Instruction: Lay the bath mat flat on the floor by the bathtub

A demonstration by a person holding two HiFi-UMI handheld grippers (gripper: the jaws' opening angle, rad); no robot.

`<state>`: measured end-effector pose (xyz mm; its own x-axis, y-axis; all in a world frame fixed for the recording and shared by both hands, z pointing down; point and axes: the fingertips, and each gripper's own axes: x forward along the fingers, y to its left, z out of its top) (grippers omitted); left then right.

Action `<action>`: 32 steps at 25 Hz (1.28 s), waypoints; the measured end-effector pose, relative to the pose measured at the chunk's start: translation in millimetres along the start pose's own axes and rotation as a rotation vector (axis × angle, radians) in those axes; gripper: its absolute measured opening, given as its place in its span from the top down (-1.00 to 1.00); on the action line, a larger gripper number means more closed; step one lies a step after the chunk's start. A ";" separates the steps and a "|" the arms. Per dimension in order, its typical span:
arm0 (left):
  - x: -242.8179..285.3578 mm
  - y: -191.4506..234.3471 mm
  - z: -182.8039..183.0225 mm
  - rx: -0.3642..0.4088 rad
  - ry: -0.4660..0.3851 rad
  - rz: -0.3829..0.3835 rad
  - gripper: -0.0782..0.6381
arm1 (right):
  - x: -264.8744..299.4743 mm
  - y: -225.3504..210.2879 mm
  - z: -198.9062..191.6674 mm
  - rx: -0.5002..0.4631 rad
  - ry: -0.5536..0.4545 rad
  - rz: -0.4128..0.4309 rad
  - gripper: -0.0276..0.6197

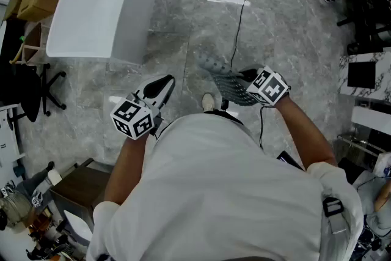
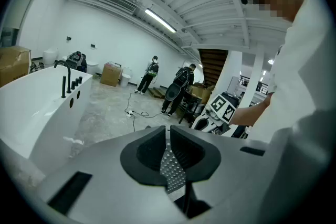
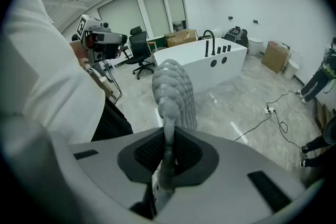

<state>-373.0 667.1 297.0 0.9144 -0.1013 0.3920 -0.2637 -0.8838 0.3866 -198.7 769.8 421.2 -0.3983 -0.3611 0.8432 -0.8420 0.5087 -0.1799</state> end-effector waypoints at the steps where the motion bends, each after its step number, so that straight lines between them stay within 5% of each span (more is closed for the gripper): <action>1: 7.6 -0.2 3.3 0.008 0.001 0.005 0.67 | -2.4 -8.8 -1.5 -0.003 0.000 0.001 0.78; 9: 52.8 10.1 24.5 0.022 0.019 0.013 0.67 | -8.1 -60.5 -1.9 0.008 0.001 0.019 0.79; 17: 115.3 45.3 51.7 0.046 0.058 -0.067 0.67 | -8.1 -135.4 29.8 0.058 -0.033 -0.013 0.79; 32: 218.5 235.1 201.9 0.089 0.062 -0.218 0.67 | -7.6 -339.9 160.2 0.224 -0.030 -0.148 0.79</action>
<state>-173.2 344.9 305.0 0.9253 0.1223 0.3589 -0.0312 -0.9187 0.3937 32.2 474.4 394.7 -0.2726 -0.4434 0.8538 -0.9501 0.2639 -0.1663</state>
